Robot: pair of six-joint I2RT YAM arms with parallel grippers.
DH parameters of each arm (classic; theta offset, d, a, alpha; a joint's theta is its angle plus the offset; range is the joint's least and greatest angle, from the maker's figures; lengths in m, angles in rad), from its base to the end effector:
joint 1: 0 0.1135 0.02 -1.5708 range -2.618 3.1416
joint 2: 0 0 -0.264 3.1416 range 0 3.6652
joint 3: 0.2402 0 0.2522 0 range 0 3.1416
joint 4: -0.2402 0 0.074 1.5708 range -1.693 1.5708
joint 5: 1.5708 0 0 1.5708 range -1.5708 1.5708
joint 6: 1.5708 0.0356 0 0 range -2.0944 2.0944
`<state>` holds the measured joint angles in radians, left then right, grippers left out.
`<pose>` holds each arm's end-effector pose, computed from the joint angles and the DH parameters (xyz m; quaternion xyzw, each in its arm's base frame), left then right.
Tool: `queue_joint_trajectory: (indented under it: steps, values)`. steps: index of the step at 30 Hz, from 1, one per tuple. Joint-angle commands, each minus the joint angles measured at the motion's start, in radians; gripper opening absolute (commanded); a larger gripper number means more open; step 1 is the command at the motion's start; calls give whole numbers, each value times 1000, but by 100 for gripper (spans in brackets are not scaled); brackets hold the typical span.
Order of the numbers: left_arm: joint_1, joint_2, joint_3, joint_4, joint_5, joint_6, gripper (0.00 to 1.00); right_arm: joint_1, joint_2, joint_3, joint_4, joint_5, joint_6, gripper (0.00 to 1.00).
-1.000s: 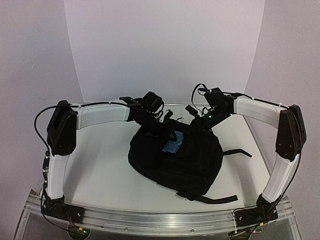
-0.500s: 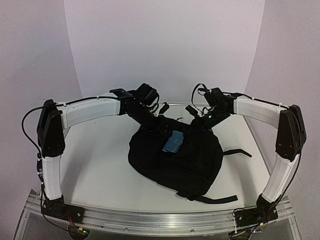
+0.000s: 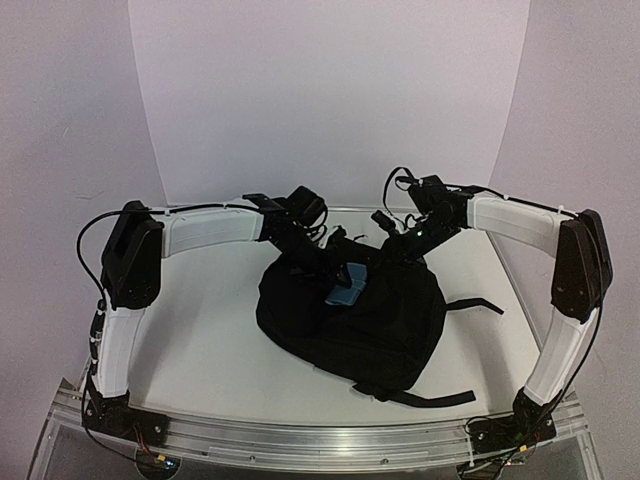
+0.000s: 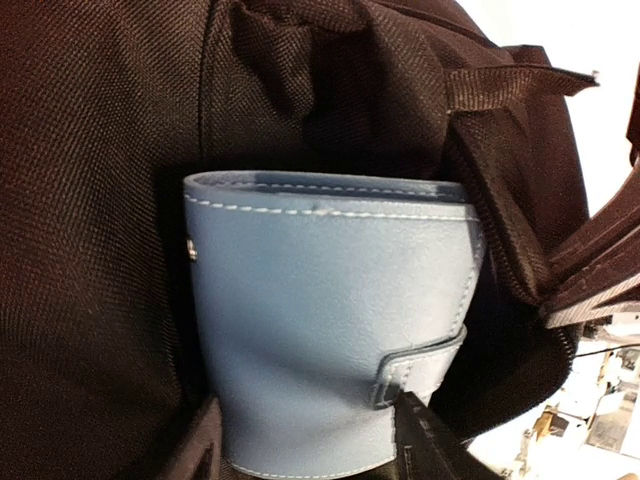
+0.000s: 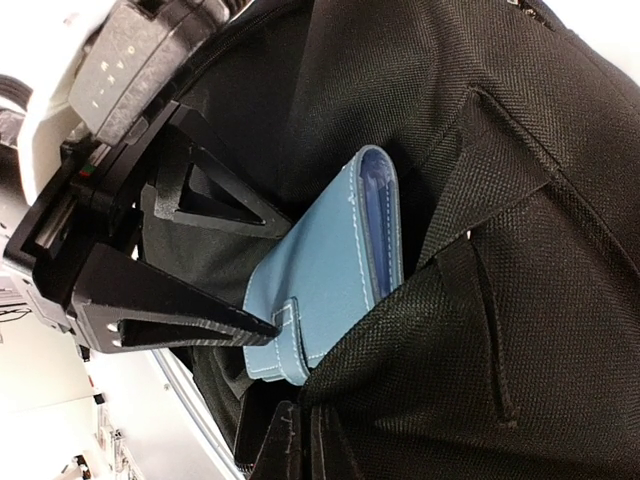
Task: Pack the student bag
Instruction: Place the personal item in the student bag.
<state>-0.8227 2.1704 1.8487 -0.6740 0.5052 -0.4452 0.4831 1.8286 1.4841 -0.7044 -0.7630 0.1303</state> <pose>0.3122 -0.3617 0.2227 0.2438 0.8987 -0.3558 0.0793 0.3320 0.2020 0.2561 -0.2519 0.8659 0.4152 0.1197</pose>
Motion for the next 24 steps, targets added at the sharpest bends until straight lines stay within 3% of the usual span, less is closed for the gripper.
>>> queue_joint_trajectory:
  steps: [1, 5, 14, 19, 24]
  values:
    - [9, 27, 28, 27, 42, 19, 47, 9, -38, 16, 14, 2, -18, 0]
    - [-8, -2, 13, 36, 80, 39, 23, 9, -30, 39, 13, 0, -20, 0]
    - [-50, -68, -64, 28, 160, 78, 4, 9, -23, 80, 10, 4, -33, 0]
    - [-59, -70, -52, 66, 176, 76, 0, 9, -12, 91, 5, -20, -37, 0]
    - [-60, 0, 57, 121, 215, 29, 2, 9, -10, 74, 5, -35, -38, 0]
